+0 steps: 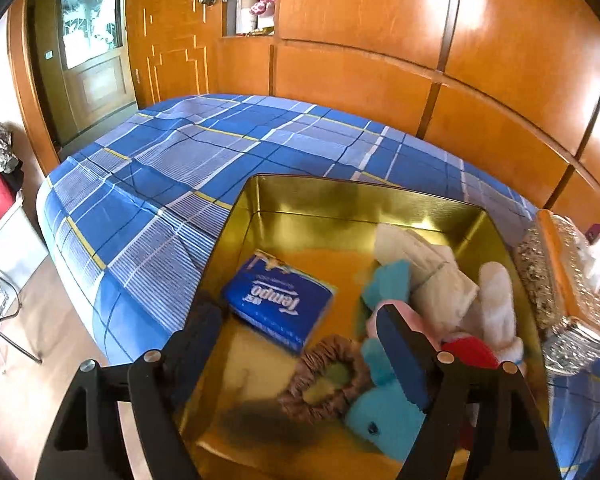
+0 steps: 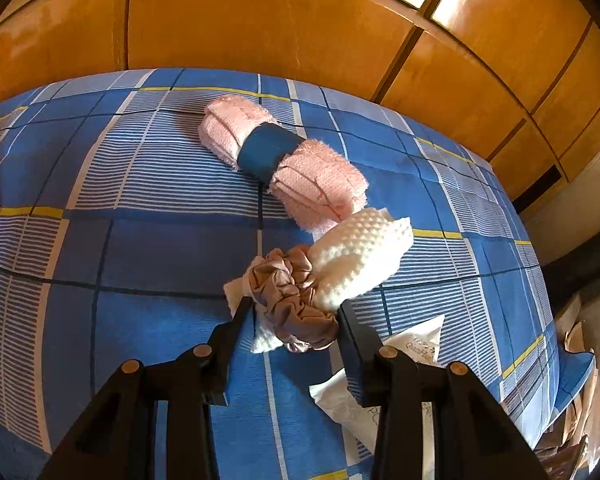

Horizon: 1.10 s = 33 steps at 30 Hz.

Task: Organize soft objects
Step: 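Drop the blue Tempo pack into the gold tray by opening the left tool, then carry the brown scrunchie and white mesh puff into the tray, open right tool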

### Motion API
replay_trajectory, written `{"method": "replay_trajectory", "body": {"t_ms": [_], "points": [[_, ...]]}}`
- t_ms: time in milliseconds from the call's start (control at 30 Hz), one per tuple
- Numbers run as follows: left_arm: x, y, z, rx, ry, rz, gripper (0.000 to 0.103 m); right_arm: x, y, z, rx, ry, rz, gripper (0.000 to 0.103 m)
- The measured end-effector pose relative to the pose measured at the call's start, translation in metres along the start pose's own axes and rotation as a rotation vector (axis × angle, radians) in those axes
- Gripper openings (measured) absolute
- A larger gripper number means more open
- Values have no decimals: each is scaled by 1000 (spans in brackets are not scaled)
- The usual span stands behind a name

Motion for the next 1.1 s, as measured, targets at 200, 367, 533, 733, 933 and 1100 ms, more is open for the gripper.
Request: {"method": "replay_trajectory", "body": {"t_ms": [200, 367, 533, 733, 933, 1100], "points": [[2, 27, -22, 44, -27, -43, 81, 0, 3, 2, 13, 6, 4, 39], [1, 44, -41, 70, -82, -82, 83, 2, 10, 11, 2, 6, 22, 39], [1, 54, -55, 91, -117, -103, 84, 6, 25, 32, -64, 22, 39, 39], [1, 62, -67, 122, -140, -120, 84, 13, 44, 59, -162, 58, 54, 39], [1, 67, -70, 137, -150, -130, 84, -3, 56, 62, -240, -55, 57, 38], [2, 67, -70, 141, -153, -129, 84, -54, 70, 56, -256, -114, -2, 38]]}}
Point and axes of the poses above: each gripper's, at about its wrist camera, not at the fingertips, and y roughly against the way its jaws point, z to its left, x to its underside, the point moved 10 cm from there along -y, roughly the way its jaws point, and after that the axes turned 15 degrees about -z, right-handed, at the moved point
